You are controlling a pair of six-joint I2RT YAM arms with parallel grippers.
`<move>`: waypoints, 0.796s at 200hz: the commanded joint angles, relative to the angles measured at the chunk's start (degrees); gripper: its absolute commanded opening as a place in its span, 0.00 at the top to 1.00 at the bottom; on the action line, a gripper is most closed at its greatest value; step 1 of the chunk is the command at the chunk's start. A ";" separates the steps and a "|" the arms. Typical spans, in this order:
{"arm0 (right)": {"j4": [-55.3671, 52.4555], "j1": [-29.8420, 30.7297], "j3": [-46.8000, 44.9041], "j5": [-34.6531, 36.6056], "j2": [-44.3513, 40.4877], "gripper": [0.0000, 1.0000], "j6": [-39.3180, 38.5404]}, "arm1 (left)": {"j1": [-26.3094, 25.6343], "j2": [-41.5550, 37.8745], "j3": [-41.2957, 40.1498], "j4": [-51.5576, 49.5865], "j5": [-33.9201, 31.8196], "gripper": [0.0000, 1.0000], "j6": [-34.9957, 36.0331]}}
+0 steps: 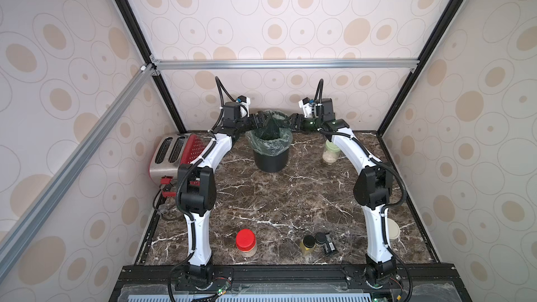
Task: Empty expired oatmeal from jars
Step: Move the trash bin to the center of the board.
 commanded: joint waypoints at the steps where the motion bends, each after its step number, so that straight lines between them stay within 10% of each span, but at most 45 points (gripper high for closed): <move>1: 1.13 1.54 -3.23 -2.52 -4.97 0.24 -0.37 | -2.36 -4.63 -1.94 3.37 2.84 0.01 -1.58; 98: -0.73 1.95 -19.23 2.19 -16.80 0.22 -2.96 | -3.04 -17.65 -16.19 1.20 -3.88 0.01 3.13; 159: -18.86 0.11 -14.79 18.07 -22.64 0.00 -8.99 | -3.06 -24.06 -14.69 -10.11 -17.70 0.01 8.69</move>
